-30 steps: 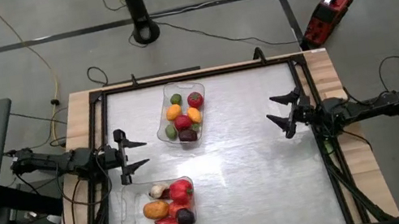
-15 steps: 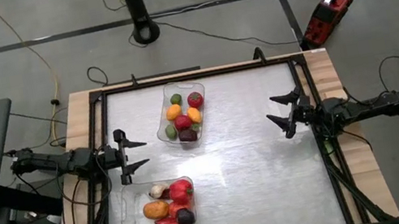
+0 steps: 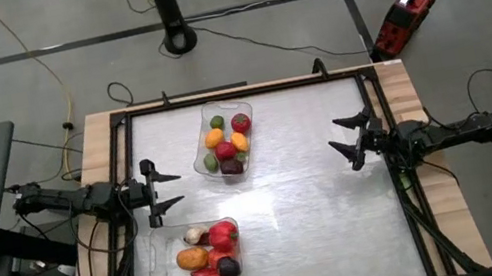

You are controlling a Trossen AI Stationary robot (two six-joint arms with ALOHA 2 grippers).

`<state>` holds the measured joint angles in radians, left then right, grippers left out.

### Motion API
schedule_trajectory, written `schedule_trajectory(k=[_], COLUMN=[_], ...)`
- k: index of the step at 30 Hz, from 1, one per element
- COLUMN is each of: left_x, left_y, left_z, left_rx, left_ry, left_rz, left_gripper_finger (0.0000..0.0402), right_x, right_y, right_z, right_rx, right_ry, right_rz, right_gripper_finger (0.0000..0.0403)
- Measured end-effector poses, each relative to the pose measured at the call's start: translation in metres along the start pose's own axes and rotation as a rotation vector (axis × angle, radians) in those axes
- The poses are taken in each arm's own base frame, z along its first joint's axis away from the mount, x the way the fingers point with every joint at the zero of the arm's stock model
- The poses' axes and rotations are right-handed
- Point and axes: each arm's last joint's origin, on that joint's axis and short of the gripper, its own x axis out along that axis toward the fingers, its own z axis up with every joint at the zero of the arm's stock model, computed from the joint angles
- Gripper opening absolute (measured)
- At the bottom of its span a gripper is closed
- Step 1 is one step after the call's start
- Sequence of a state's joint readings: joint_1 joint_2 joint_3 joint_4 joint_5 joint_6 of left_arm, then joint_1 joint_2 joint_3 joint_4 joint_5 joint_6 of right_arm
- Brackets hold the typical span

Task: Sort produce into baskets
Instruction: Return to Home Position

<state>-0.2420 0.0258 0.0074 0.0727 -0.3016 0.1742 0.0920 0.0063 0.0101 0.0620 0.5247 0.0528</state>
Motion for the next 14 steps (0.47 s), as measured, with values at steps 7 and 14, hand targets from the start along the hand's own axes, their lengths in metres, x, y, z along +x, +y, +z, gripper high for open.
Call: schedule_trajectory(k=[7, 14], left_x=[0.0, 0.0], left_y=[0.0, 0.0], left_z=[-0.0001, 0.0], left_rx=[0.005, 0.004], left_ry=[0.0, 0.0], left_rz=[0.0, 0.0], left_gripper_finger=[0.0247, 0.0247], right_x=[0.0, 0.0], right_y=[0.0, 0.0], right_z=[0.0, 0.0], right_rx=[0.0, 0.0], right_ry=[0.0, 0.0], right_rz=[0.0, -0.001], right_gripper_finger=[0.0375, 0.0375])
